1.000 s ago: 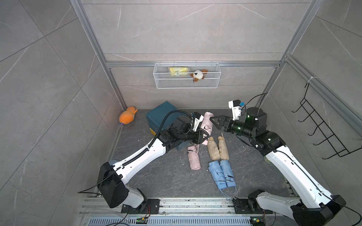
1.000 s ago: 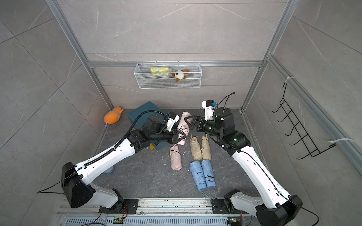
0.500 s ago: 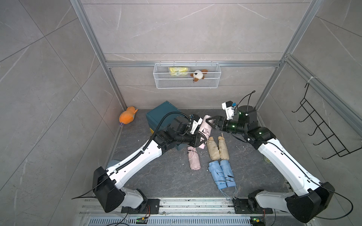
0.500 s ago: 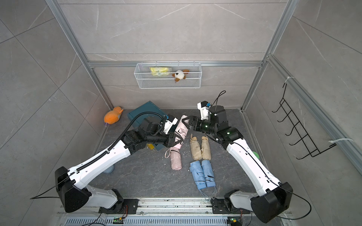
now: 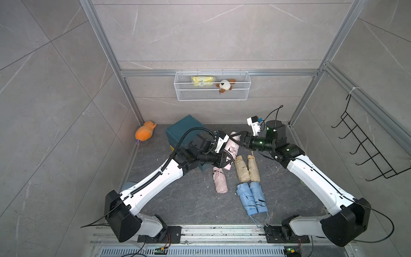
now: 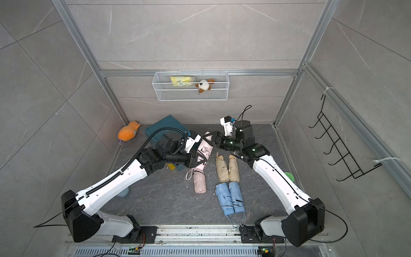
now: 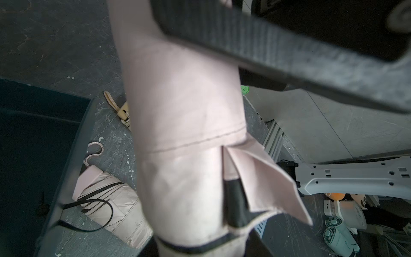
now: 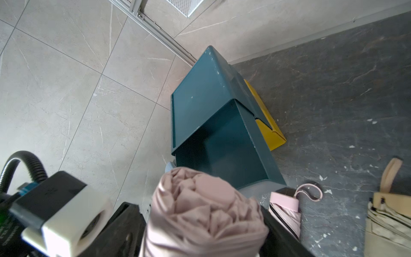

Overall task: Place the umbrella in the drawer by color
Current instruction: Place the umbrella in the drawer.

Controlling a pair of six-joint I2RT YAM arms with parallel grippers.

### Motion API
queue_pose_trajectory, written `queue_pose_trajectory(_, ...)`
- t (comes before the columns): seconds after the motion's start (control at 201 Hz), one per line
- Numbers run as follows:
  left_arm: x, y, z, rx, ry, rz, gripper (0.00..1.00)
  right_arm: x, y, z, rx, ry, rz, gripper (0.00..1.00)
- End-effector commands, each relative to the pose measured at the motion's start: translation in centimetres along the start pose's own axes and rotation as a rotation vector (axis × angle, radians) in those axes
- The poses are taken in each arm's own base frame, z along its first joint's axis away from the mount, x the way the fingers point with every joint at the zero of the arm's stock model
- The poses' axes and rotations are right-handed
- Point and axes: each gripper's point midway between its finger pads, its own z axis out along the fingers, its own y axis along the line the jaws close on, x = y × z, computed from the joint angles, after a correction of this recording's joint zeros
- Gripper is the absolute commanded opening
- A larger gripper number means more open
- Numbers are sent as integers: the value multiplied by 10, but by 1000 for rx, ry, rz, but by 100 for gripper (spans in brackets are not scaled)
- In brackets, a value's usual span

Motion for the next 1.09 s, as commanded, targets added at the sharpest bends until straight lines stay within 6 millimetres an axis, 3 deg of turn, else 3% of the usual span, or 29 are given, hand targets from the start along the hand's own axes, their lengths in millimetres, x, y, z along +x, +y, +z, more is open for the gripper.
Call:
queue_pose_trajectory(0.0, -30, -26, -17, 75, -94, 92, 34, -1, 6, 6, -63, 1, 22, 79)
queue_pose_trajectory(0.119, -29, -25, -17, 71, -93, 91, 34, -1, 5, 9, -74, 7, 32, 73)
queue_pose_trajectory(0.284, -28, -20, -18, 44, -98, 89, 37, -1, 8, 9, -87, 7, 34, 54)
queue_pose_trajectory(0.403, -30, -13, -21, -1, -112, 83, 50, -4, 9, 10, -90, -3, 36, 41)
queue_pose_trajectory(0.637, -39, 5, -38, -92, -179, 37, 86, -22, 11, 16, -105, -63, 66, 39)
queue_pose_trajectory(0.871, -42, 38, -90, -329, -303, -42, 93, -55, 19, 27, -117, -160, 86, 37)
queue_pose_trajectory(1.09, -11, 57, -111, -413, -258, -112, 93, -59, 34, 56, -97, -180, 47, 37)
